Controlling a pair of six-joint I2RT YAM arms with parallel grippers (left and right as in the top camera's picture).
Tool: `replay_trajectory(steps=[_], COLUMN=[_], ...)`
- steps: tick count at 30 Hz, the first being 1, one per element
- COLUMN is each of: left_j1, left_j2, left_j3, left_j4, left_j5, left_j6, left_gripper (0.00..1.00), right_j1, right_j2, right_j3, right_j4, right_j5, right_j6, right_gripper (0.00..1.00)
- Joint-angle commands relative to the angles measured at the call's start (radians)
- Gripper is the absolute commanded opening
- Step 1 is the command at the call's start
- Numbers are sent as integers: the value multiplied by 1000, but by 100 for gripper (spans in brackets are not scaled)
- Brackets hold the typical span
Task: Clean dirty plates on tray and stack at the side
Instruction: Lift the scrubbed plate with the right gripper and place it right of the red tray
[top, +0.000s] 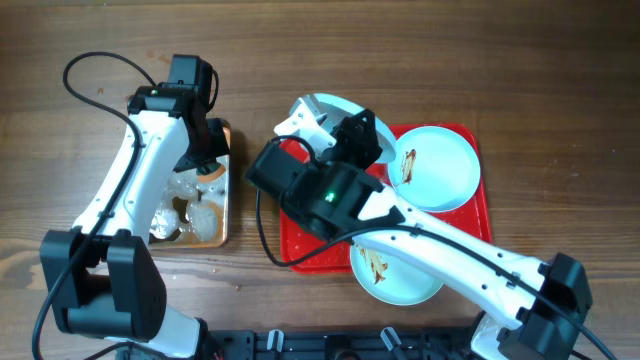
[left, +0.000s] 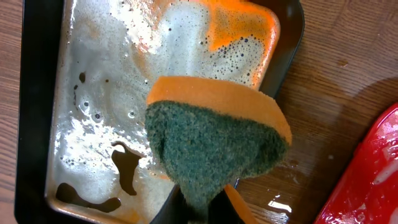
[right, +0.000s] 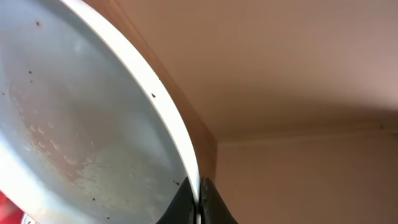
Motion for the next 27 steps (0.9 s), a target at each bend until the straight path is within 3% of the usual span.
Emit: replay_trajectory(steps=[1,17,21,24,27], left_j1=[5,5,5,5,5], left_j2=[-17,-17,-17,-17,-17], left_j3=[4,4,4,4,4], left_j4=[3,-1,-5,-4,-8], left_j5=[9,9,9,9,9], left_j6=[-5,-5,-5,-5,-5], left_gripper=[4,4,4,4,4], right_j1=[10,22,36,0,-116], right_j2=[-24,-26,-34,-37,-41], right_j3=[23,23,23,23,23], right_j4=[4,22,-12,4,9], right_j5=[53,47,-19,-282,-777], right_j6=[-6,-6,92,158,365], right_gripper=[4,4,4,4,4])
